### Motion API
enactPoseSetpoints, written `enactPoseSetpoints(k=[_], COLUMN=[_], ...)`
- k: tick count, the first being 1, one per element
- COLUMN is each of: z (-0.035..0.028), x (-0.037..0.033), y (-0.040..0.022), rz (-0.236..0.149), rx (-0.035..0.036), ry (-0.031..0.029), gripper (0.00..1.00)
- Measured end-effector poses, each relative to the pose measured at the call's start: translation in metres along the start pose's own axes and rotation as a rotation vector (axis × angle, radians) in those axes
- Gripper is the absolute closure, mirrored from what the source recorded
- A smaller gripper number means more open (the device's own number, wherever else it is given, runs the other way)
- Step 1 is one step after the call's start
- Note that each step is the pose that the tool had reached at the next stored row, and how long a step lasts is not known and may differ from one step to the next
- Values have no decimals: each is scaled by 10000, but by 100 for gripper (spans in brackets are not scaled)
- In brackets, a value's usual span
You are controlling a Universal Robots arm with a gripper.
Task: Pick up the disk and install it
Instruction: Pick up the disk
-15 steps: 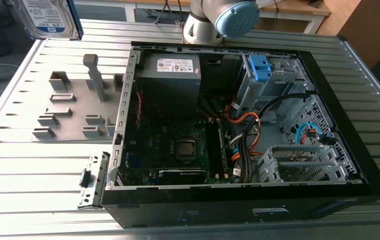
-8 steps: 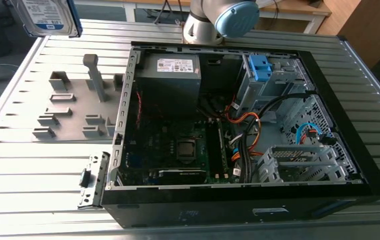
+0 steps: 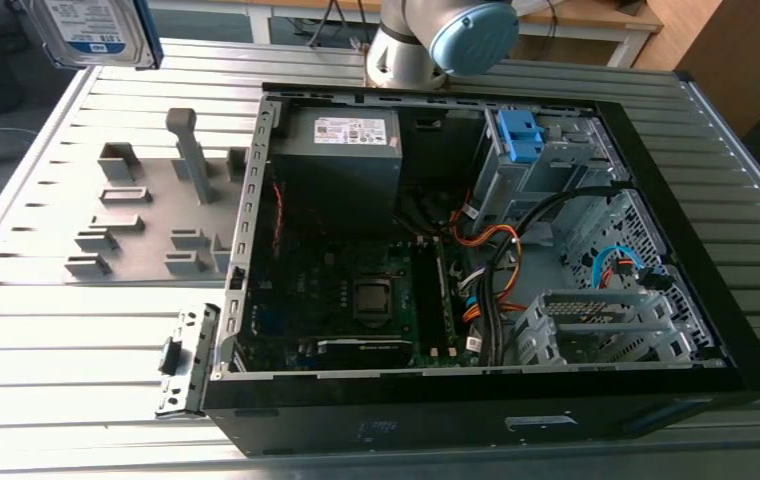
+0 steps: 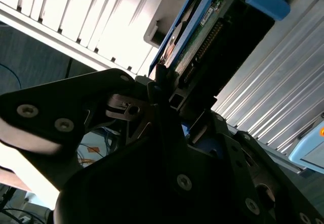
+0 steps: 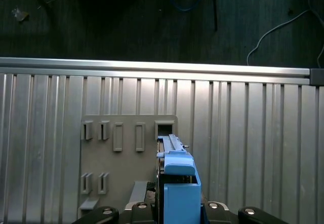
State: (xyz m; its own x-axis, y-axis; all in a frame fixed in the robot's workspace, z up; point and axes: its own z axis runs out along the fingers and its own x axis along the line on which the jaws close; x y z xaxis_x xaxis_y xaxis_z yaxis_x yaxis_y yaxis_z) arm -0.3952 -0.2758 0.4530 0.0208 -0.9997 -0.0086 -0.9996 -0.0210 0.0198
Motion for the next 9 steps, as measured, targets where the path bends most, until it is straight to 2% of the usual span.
enactPoseSetpoints(k=[9], z=[-78], x=[-1], y=[1], rz=[0], rx=[-1], ry=[0], gripper=[64])
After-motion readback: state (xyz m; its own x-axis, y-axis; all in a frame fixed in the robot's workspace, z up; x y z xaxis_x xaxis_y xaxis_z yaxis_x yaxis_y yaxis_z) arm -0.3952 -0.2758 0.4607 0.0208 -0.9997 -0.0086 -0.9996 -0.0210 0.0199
